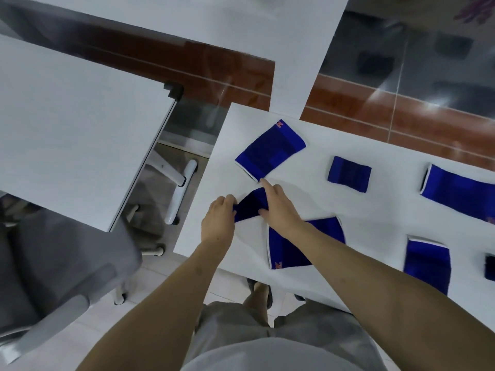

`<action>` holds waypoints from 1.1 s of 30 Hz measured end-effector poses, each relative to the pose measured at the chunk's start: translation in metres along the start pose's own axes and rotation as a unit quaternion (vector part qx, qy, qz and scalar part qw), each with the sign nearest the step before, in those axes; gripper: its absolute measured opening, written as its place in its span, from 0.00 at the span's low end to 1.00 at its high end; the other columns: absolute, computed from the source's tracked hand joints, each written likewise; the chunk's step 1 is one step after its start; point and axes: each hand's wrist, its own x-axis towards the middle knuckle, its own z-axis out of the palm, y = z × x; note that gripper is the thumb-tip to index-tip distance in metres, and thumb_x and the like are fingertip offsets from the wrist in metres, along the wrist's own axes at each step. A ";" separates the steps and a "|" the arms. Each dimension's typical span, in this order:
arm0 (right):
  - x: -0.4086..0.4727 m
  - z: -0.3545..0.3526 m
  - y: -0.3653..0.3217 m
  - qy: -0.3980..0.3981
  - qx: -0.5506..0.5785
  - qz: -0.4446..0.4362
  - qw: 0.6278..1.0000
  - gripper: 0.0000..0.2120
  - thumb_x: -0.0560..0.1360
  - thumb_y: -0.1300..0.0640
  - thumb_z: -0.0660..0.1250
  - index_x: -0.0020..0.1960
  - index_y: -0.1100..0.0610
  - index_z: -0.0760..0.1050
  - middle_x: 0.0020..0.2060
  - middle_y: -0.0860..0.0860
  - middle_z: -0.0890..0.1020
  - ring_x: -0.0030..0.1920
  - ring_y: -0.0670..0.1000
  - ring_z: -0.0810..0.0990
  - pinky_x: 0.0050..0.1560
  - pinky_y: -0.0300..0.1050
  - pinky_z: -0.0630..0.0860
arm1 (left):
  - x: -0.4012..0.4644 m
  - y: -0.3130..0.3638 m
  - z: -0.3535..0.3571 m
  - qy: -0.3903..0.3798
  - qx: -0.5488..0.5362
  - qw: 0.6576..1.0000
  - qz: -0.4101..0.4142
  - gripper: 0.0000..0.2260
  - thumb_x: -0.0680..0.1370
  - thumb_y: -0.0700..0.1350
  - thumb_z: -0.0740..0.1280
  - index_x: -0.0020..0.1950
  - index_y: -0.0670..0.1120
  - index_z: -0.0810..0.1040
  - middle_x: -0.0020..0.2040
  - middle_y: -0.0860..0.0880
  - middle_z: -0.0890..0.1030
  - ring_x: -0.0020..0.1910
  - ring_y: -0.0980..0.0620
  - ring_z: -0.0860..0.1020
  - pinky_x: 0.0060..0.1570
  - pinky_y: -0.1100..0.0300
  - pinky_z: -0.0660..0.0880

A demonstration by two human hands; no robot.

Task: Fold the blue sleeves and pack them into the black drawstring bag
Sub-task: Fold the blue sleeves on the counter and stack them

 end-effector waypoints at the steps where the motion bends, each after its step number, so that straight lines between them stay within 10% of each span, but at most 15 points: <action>1: -0.001 -0.002 0.002 0.001 0.005 -0.004 1.000 0.34 0.79 0.59 0.70 0.79 0.49 0.57 0.64 0.53 0.71 0.58 0.53 0.77 0.59 0.51 0.79 | -0.001 0.004 -0.001 0.006 0.002 1.000 0.018 0.04 0.81 0.42 0.64 0.55 0.48 0.73 0.48 0.49 0.76 0.46 0.49 0.75 0.39 0.53 0.77; 6: -0.013 -0.024 0.026 0.067 0.047 -0.013 0.997 0.06 0.82 0.57 0.66 0.57 0.55 0.73 0.49 0.51 0.81 0.47 0.51 0.79 0.51 0.53 0.80 | 0.007 0.030 0.002 0.017 -0.085 0.996 0.012 0.04 0.82 0.44 0.65 0.55 0.50 0.74 0.46 0.52 0.79 0.43 0.52 0.77 0.40 0.59 0.77; 16: -0.039 -0.095 0.103 0.208 0.158 0.100 0.960 0.15 0.79 0.52 0.71 0.63 0.49 0.73 0.41 0.40 0.79 0.40 0.41 0.80 0.41 0.32 0.75 | 0.048 0.141 0.021 -0.015 -0.299 0.953 -0.046 0.08 0.78 0.49 0.72 0.53 0.55 0.73 0.43 0.62 0.78 0.43 0.62 0.78 0.37 0.70 0.70; 23: -0.037 -0.134 0.158 0.266 0.194 0.168 0.929 0.09 0.81 0.62 0.68 0.61 0.56 0.78 0.46 0.48 0.82 0.45 0.49 0.82 0.49 0.41 0.79 | 0.082 0.210 0.053 -0.077 -0.269 0.959 -0.036 0.14 0.81 0.42 0.68 0.66 0.48 0.74 0.51 0.52 0.81 0.46 0.53 0.80 0.46 0.60 0.79; 33: -0.007 -0.167 0.204 0.277 0.267 0.230 0.894 0.08 0.79 0.62 0.69 0.58 0.57 0.80 0.49 0.50 0.83 0.48 0.52 0.83 0.38 0.31 0.74 | 0.126 0.255 0.081 -0.072 -0.267 0.959 -0.060 0.04 0.79 0.45 0.71 0.51 0.50 0.77 0.42 0.57 0.79 0.40 0.59 0.78 0.35 0.69 0.69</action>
